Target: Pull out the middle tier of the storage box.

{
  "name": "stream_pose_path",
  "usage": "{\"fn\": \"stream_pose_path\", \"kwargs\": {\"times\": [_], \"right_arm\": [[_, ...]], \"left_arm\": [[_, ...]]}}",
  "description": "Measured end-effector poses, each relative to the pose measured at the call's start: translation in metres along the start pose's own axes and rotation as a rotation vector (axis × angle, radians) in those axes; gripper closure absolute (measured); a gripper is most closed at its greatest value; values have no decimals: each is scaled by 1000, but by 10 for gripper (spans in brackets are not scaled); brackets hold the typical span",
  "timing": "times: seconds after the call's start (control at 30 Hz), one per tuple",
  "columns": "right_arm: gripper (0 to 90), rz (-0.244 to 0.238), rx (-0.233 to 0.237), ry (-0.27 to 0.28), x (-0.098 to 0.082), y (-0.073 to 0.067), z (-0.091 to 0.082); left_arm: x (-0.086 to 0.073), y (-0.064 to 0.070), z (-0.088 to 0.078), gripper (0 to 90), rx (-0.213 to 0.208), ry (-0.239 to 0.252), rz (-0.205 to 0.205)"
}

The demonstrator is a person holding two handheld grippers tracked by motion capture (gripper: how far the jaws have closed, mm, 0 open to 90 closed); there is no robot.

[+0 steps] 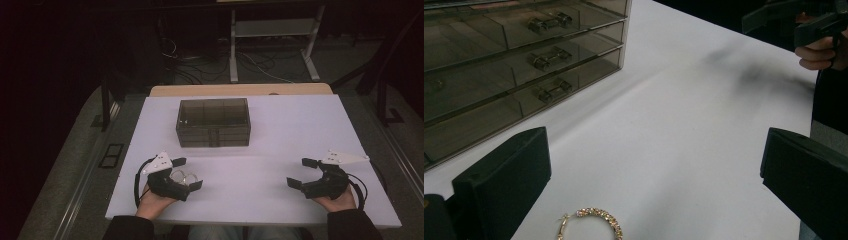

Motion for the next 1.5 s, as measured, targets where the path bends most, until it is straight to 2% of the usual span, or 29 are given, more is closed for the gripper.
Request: {"fn": "stream_pose_path", "kwargs": {"times": [0.27, 0.4, 0.53, 0.77, 0.87, 0.97, 1.23, 1.5], "right_arm": [[3, 0, 0, -5, -1, 0, 0], [3, 4, -5, -4, -2, 0, 0], [3, -5, -31, -12, -3, 3, -1], [3, -4, -38, -21, -4, 5, -1], [3, -11, -37, -30, -4, 5, 0], [3, -16, -32, -33, -5, 4, 0], [3, -22, -25, -39, -5, 3, 1], [3, -31, -16, -53, -6, 0, 3]], "left_arm": [[1, 0, 0, 0, 0, -2, -6], [1, 1, -1, 0, 6, -21, -8], [3, 4, -2, 0, 15, -34, -7], [7, 4, -3, 0, 28, -62, -5], [10, 2, -3, 0, 37, -69, -16], [14, 2, -3, 0, 30, -68, -46], [23, -1, -4, 0, 33, -75, -76], [29, -6, 3, 0, 41, -79, -77]]}}
Point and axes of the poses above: each handheld gripper's, and its own axes: z roughly forward along the jaws, x roughly out of its top, y roughly to its right, the point moved 8 cm from there along z, roughly forward along the jaws, and after that the axes turned 4 degrees about -x, right-handed, at the moved point
